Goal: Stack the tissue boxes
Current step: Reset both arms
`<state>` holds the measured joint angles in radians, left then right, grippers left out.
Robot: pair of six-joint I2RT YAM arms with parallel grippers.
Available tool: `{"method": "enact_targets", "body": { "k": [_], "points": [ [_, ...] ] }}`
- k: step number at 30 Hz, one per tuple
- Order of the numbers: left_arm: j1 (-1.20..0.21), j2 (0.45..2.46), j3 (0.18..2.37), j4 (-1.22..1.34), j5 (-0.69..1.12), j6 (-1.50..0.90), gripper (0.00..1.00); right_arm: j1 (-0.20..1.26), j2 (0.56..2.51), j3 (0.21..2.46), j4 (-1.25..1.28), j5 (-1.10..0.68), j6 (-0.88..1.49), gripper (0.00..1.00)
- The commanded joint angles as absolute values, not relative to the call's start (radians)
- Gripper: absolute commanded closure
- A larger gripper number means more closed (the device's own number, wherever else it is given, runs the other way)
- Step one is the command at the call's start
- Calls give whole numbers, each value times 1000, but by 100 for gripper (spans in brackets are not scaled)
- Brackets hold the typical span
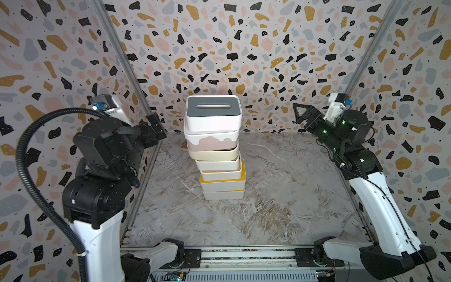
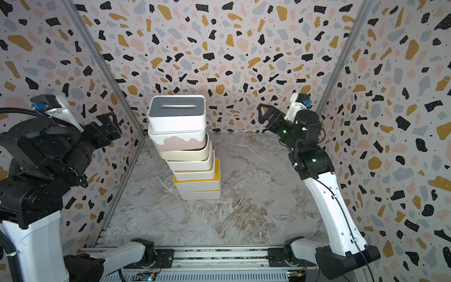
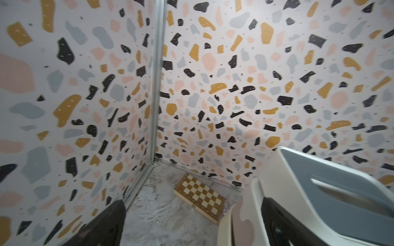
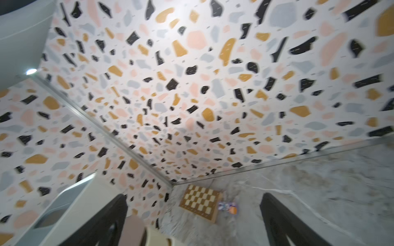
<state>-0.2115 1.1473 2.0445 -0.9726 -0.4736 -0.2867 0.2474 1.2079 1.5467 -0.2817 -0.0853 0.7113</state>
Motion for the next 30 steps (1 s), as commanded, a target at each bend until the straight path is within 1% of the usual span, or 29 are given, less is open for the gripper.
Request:
{"method": "enact_targets", "body": {
  "k": [1,4,7,12,15,17,19,22,24,27,30],
  "points": [
    [-139,1131,1888,-964,-593,-256,0,128,1167,1378,-295,-67,640,1],
    [-28,1087,1693,-902,-532,-319,0,40,1136,1192,-238,-2,580,1],
    [62,1044,1487,-823,-548,-392,0,-21,1119,1018,-153,56,528,1],
    [80,1019,1132,-639,-613,-424,1,-29,1069,717,92,236,387,1],
    [80,1037,948,-485,-568,-365,1,-29,1073,578,232,326,324,1],
    [79,1044,843,-362,-509,-324,4,-28,1100,517,323,309,285,1],
    [78,1036,730,-204,-424,-262,4,-7,1139,477,407,311,262,1],
    [78,1043,586,2,-357,-205,3,69,1198,419,571,316,183,1],
    [78,1074,542,88,-318,-198,3,116,1262,398,660,347,154,1],
    [78,1150,505,221,-245,-191,2,118,1371,400,737,292,156,1],
    [71,1220,458,381,-190,-166,2,118,1419,347,903,227,91,1]
  ]
}}
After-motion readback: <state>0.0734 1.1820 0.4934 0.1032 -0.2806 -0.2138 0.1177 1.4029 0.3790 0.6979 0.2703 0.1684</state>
